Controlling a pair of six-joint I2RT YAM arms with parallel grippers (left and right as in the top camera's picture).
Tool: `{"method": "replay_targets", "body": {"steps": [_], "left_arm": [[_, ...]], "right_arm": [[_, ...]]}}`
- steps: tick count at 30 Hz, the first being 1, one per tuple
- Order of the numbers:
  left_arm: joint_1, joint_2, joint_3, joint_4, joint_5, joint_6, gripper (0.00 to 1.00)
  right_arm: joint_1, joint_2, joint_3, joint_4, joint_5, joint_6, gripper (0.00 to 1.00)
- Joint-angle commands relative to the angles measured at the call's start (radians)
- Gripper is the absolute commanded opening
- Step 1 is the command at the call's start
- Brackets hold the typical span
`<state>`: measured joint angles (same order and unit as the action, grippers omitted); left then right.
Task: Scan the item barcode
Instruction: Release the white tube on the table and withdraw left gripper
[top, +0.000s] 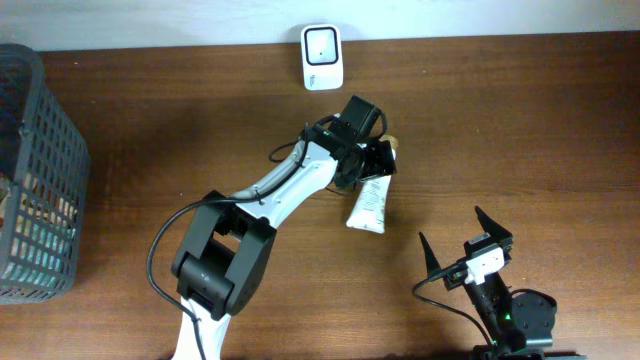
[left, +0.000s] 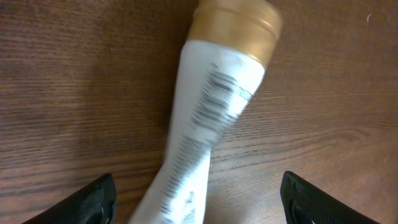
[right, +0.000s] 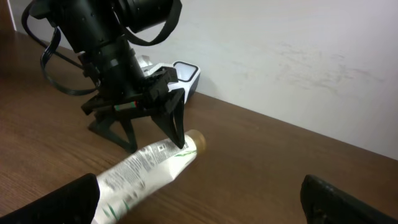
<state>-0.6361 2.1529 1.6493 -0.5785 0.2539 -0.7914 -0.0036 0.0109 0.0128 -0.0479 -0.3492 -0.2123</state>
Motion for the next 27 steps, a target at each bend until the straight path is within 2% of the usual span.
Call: {"method": "replay_targets", "body": {"steps": [1,5,9,12,15,16,18,21,22,27], "left_arm": [[0.037,-0.076,0.056,0.001,0.012,0.112,0.77],[0.092,-0.218,0.086,-0.015,-0.016,0.321,0.75],[0.188,-0.39,0.095,-0.102,-0.146,0.38,0.79],[0.32,-0.523,0.095,-0.161,-0.188,0.422,0.81],[0.532,-0.664,0.095,-0.19,-0.205,0.449,0.82],[0.602,-0.695,0.095,-0.191,-0.216,0.449,0.89],[0.744,-0.735,0.095,-0.191,-0.217,0.449,0.9],[1.022,-0.748,0.094,-0.211,-0.218,0.433,0.85],[1.098,-0.739,0.094,-0.224,-0.217,0.422,0.79],[1.367,-0.657,0.094,-0.32,-0.218,0.396,0.77]], "right_arm": [[0.003,-0.007,-0.007,-0.002,-0.009,0.01,0.98],[0.003,-0.007,-0.007,-0.002,-0.009,0.01,0.98],[0.003,-0.007,-0.007,-0.002,-0.009,0.01,0.98],[0.003,-0.007,-0.007,-0.002,-0.009,0.01,0.98],[0.003,-0.007,-0.007,-0.002,-0.009,0.01,0.98],[0.003,-0.007,-0.007,-0.002,-0.009,0.01,0.98],[0.003,-0.007,-0.007,-0.002,-0.009,0.01,0.98],[0.003,-0.007,-0.007,-0.002,-0.009,0.01,0.98],[0.003,-0.007,-0.007,-0.002,-0.009,0.01,0.98],[0.003,-0.007,-0.007,-0.002,-0.009,0.01,0.98]]}}
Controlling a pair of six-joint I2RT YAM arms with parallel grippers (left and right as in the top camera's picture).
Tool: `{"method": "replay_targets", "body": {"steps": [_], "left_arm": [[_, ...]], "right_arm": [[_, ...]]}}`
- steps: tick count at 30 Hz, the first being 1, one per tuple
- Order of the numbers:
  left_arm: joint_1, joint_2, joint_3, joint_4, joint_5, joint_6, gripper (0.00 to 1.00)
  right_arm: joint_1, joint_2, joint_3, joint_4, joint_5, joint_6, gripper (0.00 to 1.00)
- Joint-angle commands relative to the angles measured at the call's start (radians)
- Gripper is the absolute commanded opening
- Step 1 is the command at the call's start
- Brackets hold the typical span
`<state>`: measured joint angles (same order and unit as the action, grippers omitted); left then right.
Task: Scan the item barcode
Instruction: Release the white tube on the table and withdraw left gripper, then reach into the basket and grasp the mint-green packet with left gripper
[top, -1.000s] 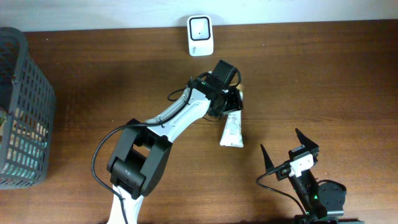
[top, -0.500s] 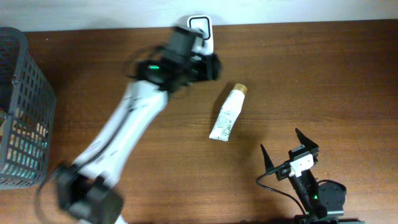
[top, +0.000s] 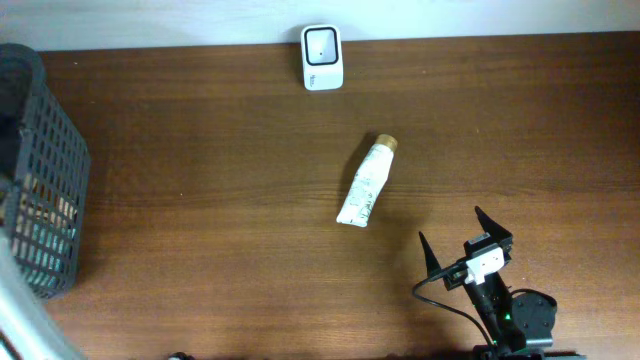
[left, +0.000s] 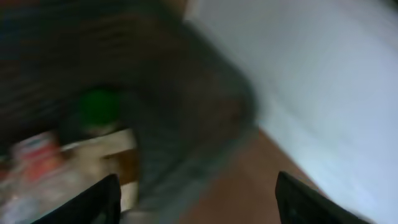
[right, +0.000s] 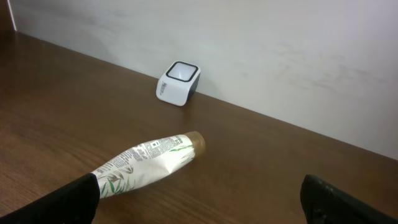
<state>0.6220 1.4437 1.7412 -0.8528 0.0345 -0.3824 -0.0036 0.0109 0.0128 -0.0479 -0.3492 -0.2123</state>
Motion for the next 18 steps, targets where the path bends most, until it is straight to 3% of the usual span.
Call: {"method": "replay_targets", "body": {"steps": [1,7,10,18], "left_arm": [[0.135,0.069,0.002,-0.066,0.002,-0.013,0.77],[0.212,0.198,0.002,-0.178,-0.065,0.018,0.82],[0.213,0.266,0.002,-0.234,-0.164,0.018,0.99],[0.217,0.451,0.002,-0.329,-0.215,0.075,1.0]], "right_arm": [[0.003,-0.007,-0.007,-0.002,-0.009,0.01,0.98],[0.003,-0.007,-0.007,-0.002,-0.009,0.01,0.98],[0.003,-0.007,-0.007,-0.002,-0.009,0.01,0.98],[0.003,-0.007,-0.007,-0.002,-0.009,0.01,0.98]]}}
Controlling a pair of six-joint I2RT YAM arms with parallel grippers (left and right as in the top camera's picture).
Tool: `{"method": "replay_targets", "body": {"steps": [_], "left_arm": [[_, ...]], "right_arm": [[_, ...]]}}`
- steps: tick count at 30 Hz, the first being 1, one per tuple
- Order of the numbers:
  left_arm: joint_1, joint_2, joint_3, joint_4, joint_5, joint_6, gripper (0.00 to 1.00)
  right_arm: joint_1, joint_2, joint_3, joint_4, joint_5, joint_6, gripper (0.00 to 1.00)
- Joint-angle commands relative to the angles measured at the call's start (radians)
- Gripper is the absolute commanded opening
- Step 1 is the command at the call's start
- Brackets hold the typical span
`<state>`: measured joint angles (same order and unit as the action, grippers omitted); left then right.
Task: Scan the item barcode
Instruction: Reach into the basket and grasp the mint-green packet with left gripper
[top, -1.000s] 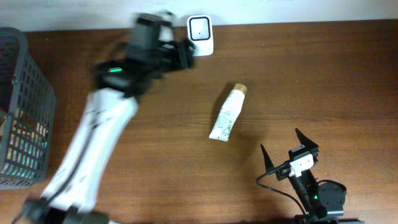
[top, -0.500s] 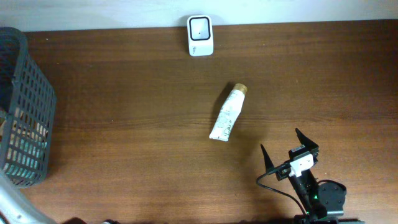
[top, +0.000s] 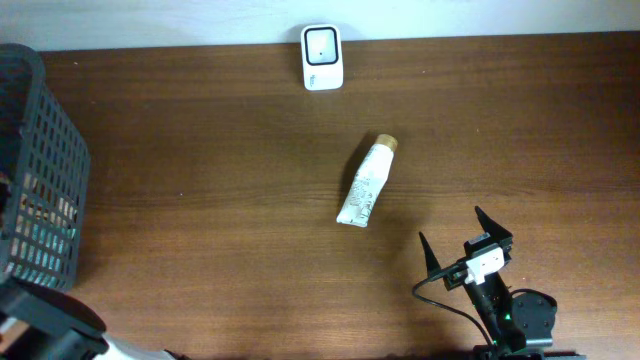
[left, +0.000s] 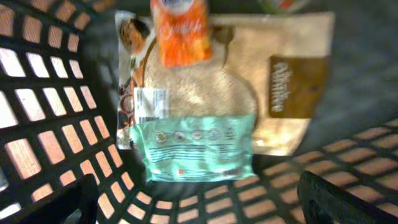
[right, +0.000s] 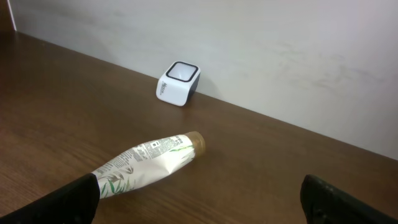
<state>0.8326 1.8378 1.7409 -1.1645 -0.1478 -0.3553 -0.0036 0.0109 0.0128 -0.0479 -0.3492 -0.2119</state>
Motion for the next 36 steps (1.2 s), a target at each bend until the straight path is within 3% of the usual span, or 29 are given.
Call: {"method": "replay_targets", "body": {"steps": [1,10,20,27,31,36], "left_arm": [[0.006,0.07,0.003,-0.023,-0.031,0.052,0.99],[0.008,0.195,-0.002,-0.026,0.064,0.171,0.94],[0.008,0.279,-0.008,-0.031,0.065,0.171,0.92],[0.008,0.344,-0.008,-0.017,0.065,0.171,0.84],[0.008,0.375,-0.01,-0.018,0.065,0.171,0.69],[0.008,0.375,-0.011,-0.008,0.065,0.171,0.4]], "right_arm": [[0.003,-0.007,-0.007,-0.002,-0.009,0.01,0.98],[0.003,-0.007,-0.007,-0.002,-0.009,0.01,0.98],[0.003,-0.007,-0.007,-0.001,-0.009,0.01,0.98],[0.003,-0.007,-0.007,-0.002,-0.009,0.01,0.98],[0.003,-0.007,-0.007,-0.002,-0.009,0.01,0.98],[0.003,-0.007,-0.007,-0.002,-0.009,0.01,0.98]]}}
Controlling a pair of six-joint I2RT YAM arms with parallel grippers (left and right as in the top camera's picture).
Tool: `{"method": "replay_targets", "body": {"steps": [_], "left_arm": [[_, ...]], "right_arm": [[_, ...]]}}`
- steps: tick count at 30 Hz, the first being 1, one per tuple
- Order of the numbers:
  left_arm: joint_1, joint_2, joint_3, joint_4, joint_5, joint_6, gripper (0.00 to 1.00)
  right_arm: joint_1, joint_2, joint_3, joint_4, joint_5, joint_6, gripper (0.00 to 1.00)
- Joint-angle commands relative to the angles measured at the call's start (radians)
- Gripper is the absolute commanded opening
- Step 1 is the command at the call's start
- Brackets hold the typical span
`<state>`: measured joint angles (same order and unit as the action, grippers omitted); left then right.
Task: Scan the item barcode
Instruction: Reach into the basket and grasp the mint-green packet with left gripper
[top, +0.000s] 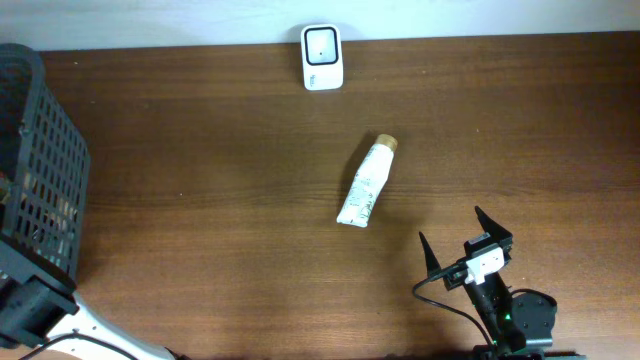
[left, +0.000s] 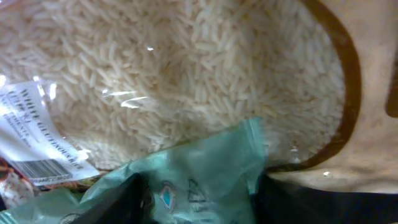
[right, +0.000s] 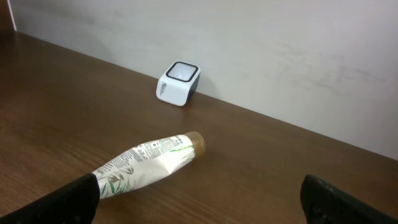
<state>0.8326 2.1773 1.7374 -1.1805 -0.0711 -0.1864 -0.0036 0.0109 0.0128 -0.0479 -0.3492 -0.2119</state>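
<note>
In the left wrist view my left gripper (left: 196, 202) is deep in the basket, its dark fingers (left: 121, 202) drawn in against a crumpled teal packet (left: 199, 177). Under the packet lies a clear bag of white rice (left: 186, 68) with a barcode label (left: 37, 155). A white tube with a gold cap (top: 366, 183) lies flat mid-table. The white scanner (top: 323, 44) stands at the far edge. My right gripper (top: 465, 240) rests open near the front edge, and the tube (right: 146, 163) lies ahead of it.
The dark mesh basket (top: 45, 150) holding several packets stands at the table's left edge. My left arm (top: 30, 305) reaches up to it from the front left corner. A pale wall runs behind the scanner (right: 179, 83).
My left gripper has dropped from above the basket's contents down onto the teal packet, and its fingers now stand closer together against it. The tube, the scanner and the right arm are unmoved.
At first my left gripper stood open over the tube in mid-table. It was then away at the basket, with the tube left lying on the table. Later it hung open over the rice bag and teal packet, and now it grips the packet.
</note>
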Motion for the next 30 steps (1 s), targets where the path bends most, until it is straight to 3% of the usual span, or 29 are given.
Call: {"method": "replay_targets", "body": {"steps": [1,5,11,18,25,30], "left_arm": [[0.008,0.035,-0.007,0.01,-0.011,0.002,0.36],[0.008,0.035,-0.007,0.009,-0.011,0.002,0.0],[0.008,0.034,0.014,-0.022,-0.011,0.001,0.0],[0.008,-0.032,0.217,-0.147,0.085,0.001,0.0],[0.005,-0.198,0.427,-0.177,0.24,-0.045,0.0],[-0.032,-0.39,0.465,-0.111,0.304,-0.079,0.0]], "right_arm": [[0.003,-0.007,-0.007,-0.002,-0.009,0.01,0.98],[0.003,-0.007,-0.007,-0.002,-0.009,0.01,0.98],[0.003,-0.007,-0.007,-0.002,-0.009,0.01,0.98],[0.003,-0.007,-0.007,-0.002,-0.009,0.01,0.98],[0.003,-0.007,-0.007,-0.002,-0.009,0.01,0.98],[0.003,-0.007,-0.007,-0.002,-0.009,0.01,0.98]]}}
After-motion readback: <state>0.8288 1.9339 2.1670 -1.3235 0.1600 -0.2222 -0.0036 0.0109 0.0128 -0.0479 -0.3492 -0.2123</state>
